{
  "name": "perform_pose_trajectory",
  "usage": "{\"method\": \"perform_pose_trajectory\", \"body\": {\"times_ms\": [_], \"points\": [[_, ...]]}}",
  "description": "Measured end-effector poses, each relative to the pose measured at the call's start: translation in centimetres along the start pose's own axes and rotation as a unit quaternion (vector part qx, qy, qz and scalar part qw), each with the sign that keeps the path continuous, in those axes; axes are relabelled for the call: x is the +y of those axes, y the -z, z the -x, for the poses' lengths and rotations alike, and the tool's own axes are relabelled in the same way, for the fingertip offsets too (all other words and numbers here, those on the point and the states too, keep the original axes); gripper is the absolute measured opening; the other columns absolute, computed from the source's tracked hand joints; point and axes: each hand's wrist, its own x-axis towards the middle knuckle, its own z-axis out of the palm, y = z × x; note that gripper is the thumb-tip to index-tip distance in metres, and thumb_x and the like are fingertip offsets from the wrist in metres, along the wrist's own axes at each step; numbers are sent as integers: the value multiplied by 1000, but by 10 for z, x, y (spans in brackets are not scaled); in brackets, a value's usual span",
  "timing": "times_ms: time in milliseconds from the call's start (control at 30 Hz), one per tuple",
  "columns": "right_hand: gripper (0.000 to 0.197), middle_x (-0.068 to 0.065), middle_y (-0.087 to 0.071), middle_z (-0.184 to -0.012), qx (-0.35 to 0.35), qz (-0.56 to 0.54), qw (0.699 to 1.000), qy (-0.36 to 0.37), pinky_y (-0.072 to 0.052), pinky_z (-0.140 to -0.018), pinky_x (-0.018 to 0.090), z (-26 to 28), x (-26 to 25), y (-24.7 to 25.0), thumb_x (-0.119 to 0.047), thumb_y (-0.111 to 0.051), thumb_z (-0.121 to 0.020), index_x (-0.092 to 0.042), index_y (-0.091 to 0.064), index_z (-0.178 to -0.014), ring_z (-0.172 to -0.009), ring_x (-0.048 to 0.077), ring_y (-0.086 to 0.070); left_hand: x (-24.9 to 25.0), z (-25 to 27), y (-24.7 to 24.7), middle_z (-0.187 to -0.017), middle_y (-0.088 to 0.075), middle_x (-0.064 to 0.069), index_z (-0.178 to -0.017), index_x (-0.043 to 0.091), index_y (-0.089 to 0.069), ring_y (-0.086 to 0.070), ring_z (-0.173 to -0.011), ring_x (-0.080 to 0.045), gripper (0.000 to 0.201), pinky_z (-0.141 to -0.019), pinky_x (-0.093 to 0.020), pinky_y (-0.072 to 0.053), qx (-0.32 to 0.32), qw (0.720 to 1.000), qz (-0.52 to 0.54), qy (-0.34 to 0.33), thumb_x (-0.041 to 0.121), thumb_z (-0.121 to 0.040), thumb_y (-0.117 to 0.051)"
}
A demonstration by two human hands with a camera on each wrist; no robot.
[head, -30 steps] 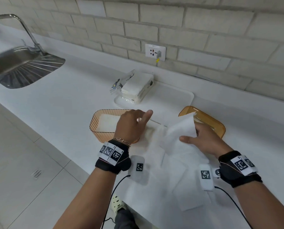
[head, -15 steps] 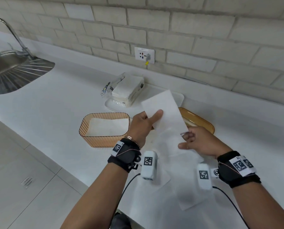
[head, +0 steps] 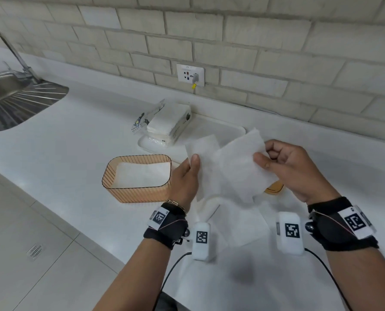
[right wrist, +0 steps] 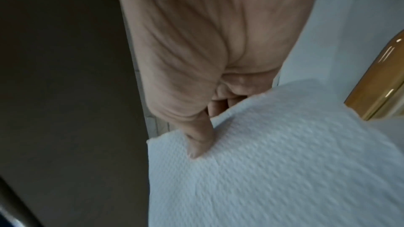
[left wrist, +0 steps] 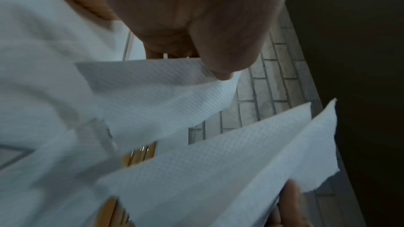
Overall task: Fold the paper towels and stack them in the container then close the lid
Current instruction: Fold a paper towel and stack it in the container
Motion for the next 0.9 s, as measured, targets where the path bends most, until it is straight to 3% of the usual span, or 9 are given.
{"method": "perform_pose_trajectory", "body": {"times_ms": [133, 233, 333, 400, 467, 567, 667, 800, 900], "points": [[20, 5, -81, -105, 66, -29, 997, 6, -62, -85, 34, -10, -6, -15, -19, -75, -93, -10, -74, -109, -95, 22, -78, 8, 3, -12, -112, -80, 1, -106, 23, -80, -73, -113, -19, 37, -102, -42, -56, -31, 996, 71, 34, 51, -104, -56], [17, 1, -82, -102, 95, -32, 995, -20, -61, -87, 41, -15, 3, -27, -22, -78, -93, -14, -75, -107, -98, 24, -78, 15, 8, -18, -114, -80, 0, -117, 18, -77, -72, -108, -19, 36, -92, -35, -55, -72, 987, 125, 76, 43, -108, -53], [19, -4, -82, -101, 129, 8, 991, -42, -61, -96, 49, -15, 18, -37, -30, -81, -92, -22, -76, -108, -98, 18, -78, 12, 12, -21, -112, -73, -4, -113, 11, -77, -60, -100, -28, 58, -89, -44, -45, -82, 977, 152, 123, 64, -97, -59], [18, -6, -81, -101, 150, 23, 987, -44, -62, -95, 44, -13, 25, -41, -29, -80, -92, -21, -76, -108, -96, 12, -78, 4, 13, -21, -109, -70, -5, -107, 13, -78, -58, -99, -30, 67, -88, -46, -41, -70, 975, 152, 148, 73, -93, -54], [18, -8, -80, -103, 167, 39, 984, -40, -62, -94, 40, -11, 29, -43, -28, -79, -93, -22, -75, -109, -96, 9, -77, -3, 14, -20, -109, -68, -4, -109, 16, -79, -56, -97, -29, 74, -85, -43, -43, -78, 975, 135, 160, 80, -90, -47], [18, -8, -80, -104, 190, 49, 980, -41, -62, -93, 39, -9, 36, -45, -29, -80, -93, -22, -75, -109, -97, 8, -76, -6, 20, -19, -95, -64, -7, -114, 9, -75, -49, -83, -26, 77, -65, -33, -36, -74, 978, 111, 160, 76, -97, -41], [22, -8, -79, -106, 204, 55, 976, -50, -62, -94, 42, -11, 44, -45, -31, -80, -92, -22, -74, -112, -100, 9, -75, -5, 25, -20, -108, -79, -1, -119, 15, -73, -72, -97, -26, 65, -73, -33, -50, -101, 980, 87, 146, 66, -105, -37], [26, -9, -79, -108, 223, 69, 971, -51, -62, -94, 43, -11, 51, -46, -36, -79, -92, -23, -73, -114, -101, 9, -75, -4, 32, -21, -109, -81, 0, -113, 21, -74, -75, -104, -21, 61, -87, -40, -60, -132, 985, 31, 102, 65, -106, -31], [27, -11, -77, -108, 241, 79, 966, -49, -62, -94, 41, -8, 52, -48, -36, -77, -94, -21, -73, -116, -101, 7, -74, -1, 37, -22, -111, -81, 1, -114, 21, -74, -76, -105, -19, 61, -84, -36, -61, -148, 985, 19, 83, 61, -107, -29]]}}
